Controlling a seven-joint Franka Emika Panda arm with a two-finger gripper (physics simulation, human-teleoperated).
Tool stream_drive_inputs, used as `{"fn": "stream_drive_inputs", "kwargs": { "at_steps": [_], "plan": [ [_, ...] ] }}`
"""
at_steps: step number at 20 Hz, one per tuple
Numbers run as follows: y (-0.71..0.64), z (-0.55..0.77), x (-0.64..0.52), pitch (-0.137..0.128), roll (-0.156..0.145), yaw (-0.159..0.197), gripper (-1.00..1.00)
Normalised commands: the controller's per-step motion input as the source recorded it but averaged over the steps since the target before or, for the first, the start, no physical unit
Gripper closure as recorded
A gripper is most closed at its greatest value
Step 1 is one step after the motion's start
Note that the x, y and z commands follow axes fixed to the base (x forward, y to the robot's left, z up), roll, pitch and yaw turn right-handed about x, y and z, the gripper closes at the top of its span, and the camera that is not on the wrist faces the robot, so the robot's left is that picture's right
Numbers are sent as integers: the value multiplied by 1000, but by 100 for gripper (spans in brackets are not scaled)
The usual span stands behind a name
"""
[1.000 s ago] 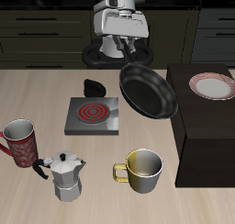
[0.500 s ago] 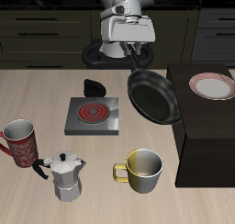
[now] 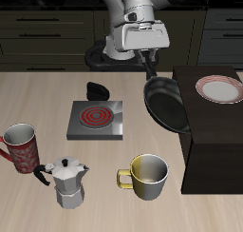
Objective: Place the frying pan on the top layer of the shelf and turn off the stove
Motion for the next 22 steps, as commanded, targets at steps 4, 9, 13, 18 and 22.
{"fn": "stream_drive_inputs", "kwargs": {
  "at_steps": [4, 9, 13, 18, 22],
  "plan": [
    [223, -145, 63, 10, 46, 21, 100],
    [163, -191, 72, 18, 67, 75, 100],
    [187, -209, 36, 42, 58, 62, 100],
    [200, -186, 100, 34, 116, 117, 100],
    [132, -52, 17, 27, 104, 107, 100]
  ]
}}
